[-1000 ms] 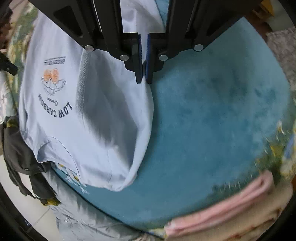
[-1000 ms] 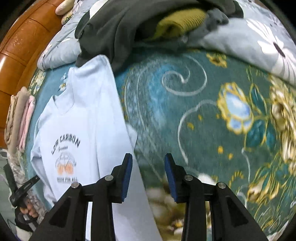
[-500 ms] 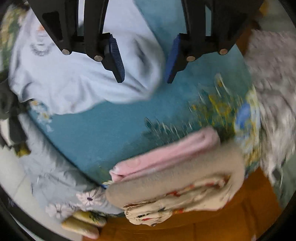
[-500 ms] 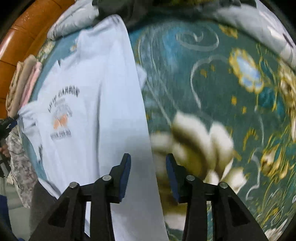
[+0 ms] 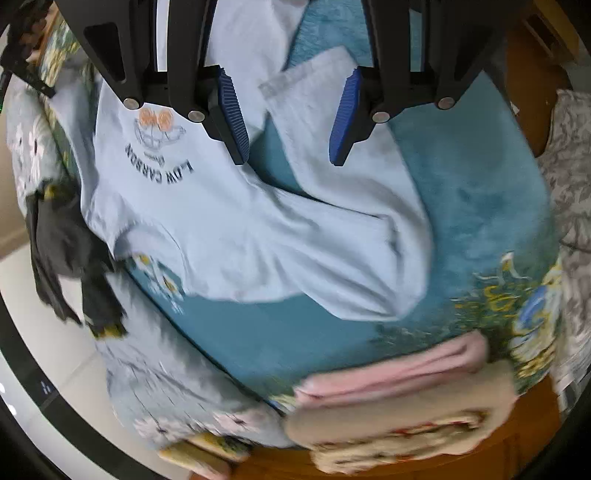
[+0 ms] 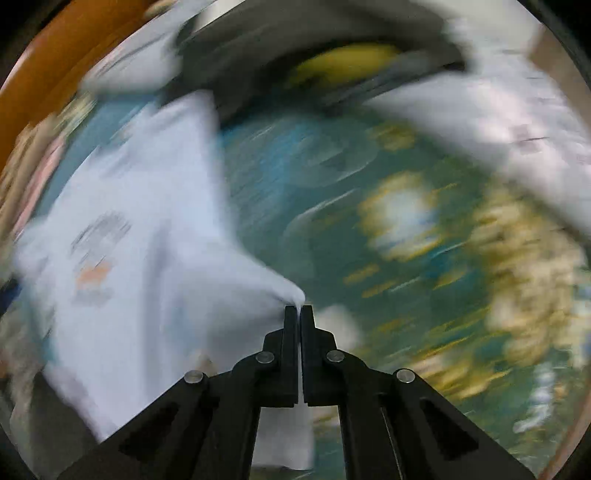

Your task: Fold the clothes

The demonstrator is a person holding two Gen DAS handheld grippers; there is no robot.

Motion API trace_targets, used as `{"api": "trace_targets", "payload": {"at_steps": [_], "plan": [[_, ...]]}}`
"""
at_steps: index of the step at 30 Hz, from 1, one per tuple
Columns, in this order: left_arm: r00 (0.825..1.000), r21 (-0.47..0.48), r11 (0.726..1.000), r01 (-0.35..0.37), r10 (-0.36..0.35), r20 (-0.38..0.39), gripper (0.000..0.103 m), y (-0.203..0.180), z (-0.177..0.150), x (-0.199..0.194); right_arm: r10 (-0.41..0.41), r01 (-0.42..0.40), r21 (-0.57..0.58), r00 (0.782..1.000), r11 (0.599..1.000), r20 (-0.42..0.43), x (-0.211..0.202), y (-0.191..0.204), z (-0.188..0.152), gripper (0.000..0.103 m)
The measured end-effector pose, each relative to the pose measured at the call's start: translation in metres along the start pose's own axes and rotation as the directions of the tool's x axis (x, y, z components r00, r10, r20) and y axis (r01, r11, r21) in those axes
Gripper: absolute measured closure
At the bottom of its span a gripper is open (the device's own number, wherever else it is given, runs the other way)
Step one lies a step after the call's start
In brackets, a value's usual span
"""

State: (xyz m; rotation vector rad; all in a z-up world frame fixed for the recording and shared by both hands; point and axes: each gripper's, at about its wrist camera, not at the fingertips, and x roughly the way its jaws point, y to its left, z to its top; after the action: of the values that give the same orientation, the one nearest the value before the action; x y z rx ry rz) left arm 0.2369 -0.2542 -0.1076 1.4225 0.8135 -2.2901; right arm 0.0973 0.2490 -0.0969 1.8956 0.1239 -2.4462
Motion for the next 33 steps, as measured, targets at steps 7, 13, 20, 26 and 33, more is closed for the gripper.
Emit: {"api": "trace_targets", "payload": {"at_steps": [7, 13, 20, 26, 33], "plan": [[0.995, -0.094, 0.991, -0.095, 0.098, 0.021, 0.052, 0.053, 0.013, -0.003, -0.125, 0.117, 0.156, 0.991, 0.981, 0.047, 0.006, -0.036, 0.045, 0.101], [0.991, -0.135, 0.983, -0.128, 0.123, -0.045, 0.050, 0.077, 0.019, 0.025, -0.160, 0.145, 0.149, 0.983, 0.978, 0.093, -0.001, -0.010, 0.056, 0.080], [0.985, -0.145, 0.980, -0.136, 0.119, -0.121, 0.064, 0.073, 0.007, 0.061, -0.161, 0.156, 0.046, 0.976, 0.987, 0.147, -0.009, 0.037, 0.063, 0.072], [0.998, -0.177, 0.983, -0.045, 0.039, -0.041, 0.099, 0.071, 0.009, 0.048, -0.039, 0.033, 0.050, 0.992, 0.998, 0.116, -0.002, 0.076, 0.067, 0.072], [0.945, -0.160, 0.950, -0.270, 0.293, 0.146, 0.099, 0.125, 0.087, -0.003, -0.002, 0.003, -0.010, 0.993, 1.000, 0.118, 0.001, 0.110, 0.083, 0.072]]}}
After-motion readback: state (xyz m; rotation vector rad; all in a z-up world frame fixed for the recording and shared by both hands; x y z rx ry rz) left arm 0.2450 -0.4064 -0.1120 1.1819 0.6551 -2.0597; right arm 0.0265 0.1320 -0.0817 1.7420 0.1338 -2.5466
